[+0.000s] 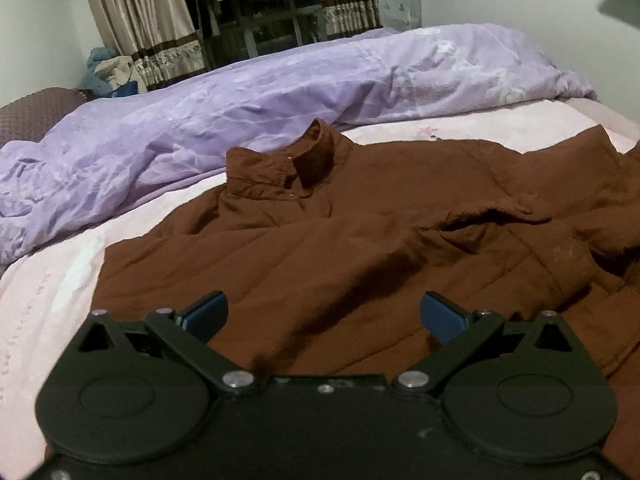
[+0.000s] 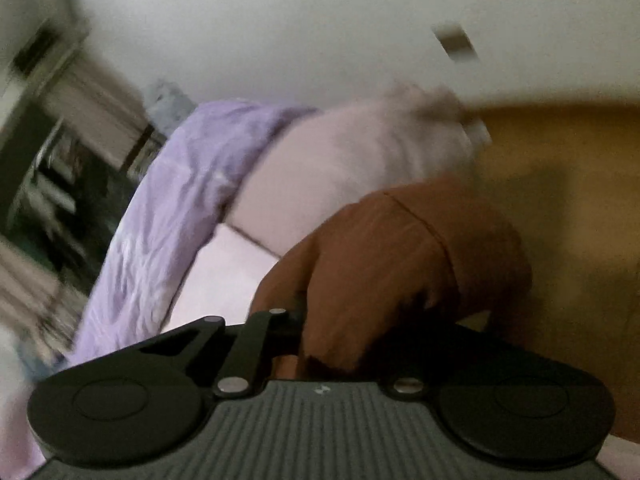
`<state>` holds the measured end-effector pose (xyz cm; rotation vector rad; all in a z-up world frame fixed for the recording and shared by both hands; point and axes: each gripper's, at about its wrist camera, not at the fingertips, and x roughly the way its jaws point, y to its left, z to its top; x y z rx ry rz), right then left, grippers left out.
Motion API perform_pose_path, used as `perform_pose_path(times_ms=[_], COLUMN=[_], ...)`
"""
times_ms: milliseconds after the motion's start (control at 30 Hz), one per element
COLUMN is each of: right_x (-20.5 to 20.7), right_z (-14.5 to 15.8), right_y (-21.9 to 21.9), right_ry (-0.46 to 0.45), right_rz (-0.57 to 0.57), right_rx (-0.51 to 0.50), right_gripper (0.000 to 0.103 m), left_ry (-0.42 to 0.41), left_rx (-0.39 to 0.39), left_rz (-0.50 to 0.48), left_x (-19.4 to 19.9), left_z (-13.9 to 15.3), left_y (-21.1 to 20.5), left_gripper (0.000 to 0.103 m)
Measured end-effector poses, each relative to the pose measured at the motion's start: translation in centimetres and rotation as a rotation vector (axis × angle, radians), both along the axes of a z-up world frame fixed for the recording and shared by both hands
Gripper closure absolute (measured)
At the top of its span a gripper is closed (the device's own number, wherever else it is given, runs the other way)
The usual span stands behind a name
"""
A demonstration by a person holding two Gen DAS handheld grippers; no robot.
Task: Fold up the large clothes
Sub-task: 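Grasp the other sleeve cuff with the right tool and lift it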
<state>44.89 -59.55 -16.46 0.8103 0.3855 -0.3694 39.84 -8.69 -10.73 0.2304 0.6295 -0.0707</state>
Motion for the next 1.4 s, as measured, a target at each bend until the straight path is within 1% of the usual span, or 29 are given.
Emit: perform_pose_path(times_ms=[33, 100, 133, 200, 267, 333, 433, 533, 667, 767, 833, 867, 933, 1000, 1067, 1100, 1167, 1200, 1233, 1267, 1300, 1333, 1367, 1400], right_x=[0.4, 0.4, 0.4, -0.2, -0.9, -1.6, -2.2, -2.8, -2.8, -2.5, -2.0, -2.1, -2.0, -2.4, -1.9, -1.7, -1.4, -1.8, -2.1, -2.2, -2.2, -2.5, -2.6, -3.0], right_z=[1.2, 4.8, 6.1, 9.0, 11.3, 12.8, 14.0, 13.7, 12.0, 10.2, 8.9, 8.7, 7.1, 5.3, 3.6, 2.7, 0.7, 0.3, 0.5, 0.8, 0.9, 1.3, 1.5, 1.7], right_y=[1.2, 5.2, 7.0, 11.6, 16.7, 21.8, 28.2, 34.9, 41.2, 46.1, 48.8, 49.8, 51.1, 51.6, 51.7, 51.5, 51.6, 51.3, 50.8, 50.6, 50.6, 50.4, 50.8, 51.1], right_ry=[-0.020, -0.058, -0.079, -0.133, -0.184, -0.224, -0.260, -0.265, -0.259, -0.229, -0.205, -0.191, -0.139, -0.100, -0.045, -0.017, 0.006, -0.014, -0.031, -0.044, -0.054, -0.062, -0.064, -0.061], right_rz=[0.025, 0.090, 0.114, 0.176, 0.233, 0.302, 0.390, 0.488, 0.594, 0.647, 0.689, 0.703, 0.715, 0.725, 0.744, 0.756, 0.786, 0.787, 0.796, 0.820, 0.843, 0.875, 0.894, 0.903], right_rx=[-0.046, -0.168, -0.214, -0.321, -0.412, -0.481, -0.554, -0.637, -0.603, -0.658, -0.661, -0.643, -0.601, -0.578, -0.562, -0.531, -0.462, -0.453, -0.432, -0.405, -0.384, -0.370, -0.375, -0.397], right_gripper=[0.096, 0.096, 0.096, 0.096, 0.096, 0.096, 0.096, 0.096, 0.096, 0.096, 0.095, 0.095, 0.094, 0.094, 0.092, 0.091, 0.082, 0.082, 0.077, 0.063, 0.055, 0.040, 0.029, 0.026], left_ry=[-0.006, -0.021, -0.030, -0.039, -0.046, -0.052, -0.055, -0.044, -0.031, -0.039, -0.025, -0.021, -0.011, 0.002, 0.020, 0.033, 0.053, 0.056, 0.056, 0.052, 0.049, 0.048, 0.049, 0.049], left_rx=[0.001, 0.011, 0.017, 0.022, 0.016, 0.007, 0.000, -0.008, -0.011, 0.013, 0.029, 0.031, 0.033, 0.029, 0.012, -0.007, -0.041, -0.049, -0.046, -0.043, -0.044, -0.050, -0.055, -0.054], left_rz=[0.001, 0.008, 0.013, 0.033, 0.056, 0.084, 0.122, 0.172, 0.217, 0.245, 0.260, 0.267, 0.285, 0.301, 0.316, 0.318, 0.318, 0.317, 0.315, 0.312, 0.312, 0.310, 0.305, 0.299], left_x=[-0.2, -0.5, -0.6, -0.8, -1.0, -1.1, -1.4, -1.6, -1.8, -1.9, -1.8, -1.8, -1.6, -1.5, -1.7, -1.7, -1.4, -1.2, -1.0, -0.9, -0.9, -0.9, -0.9, -0.9], left_z=[0.2, 0.6, 0.8, 1.2, 1.6, 2.0, 2.2, 2.0, 1.4, 1.0, 0.4, 0.1, -0.4, -1.1, -1.9, -2.4, -3.1, -3.3, -3.4, -3.5, -3.4, -3.4, -3.4, -3.4], left_y=[0.2, 0.5, 0.8, 1.5, 2.5, 3.8, 5.9, 8.3, 11.3, 13.2, 14.6, 15.1, 16.2, 17.5, 18.8, 19.4, 19.9, 20.0, 20.0, 19.8, 19.7, 19.7, 19.6, 19.4], left_gripper=[0.000, 0.000, 0.000, 0.000, 0.000, 0.000, 0.000, 0.000, 0.000, 0.000, 0.000, 0.000, 0.000, 0.000, 0.000, 0.000, 0.000, 0.000, 0.000, 0.000, 0.000, 0.000, 0.000, 0.000])
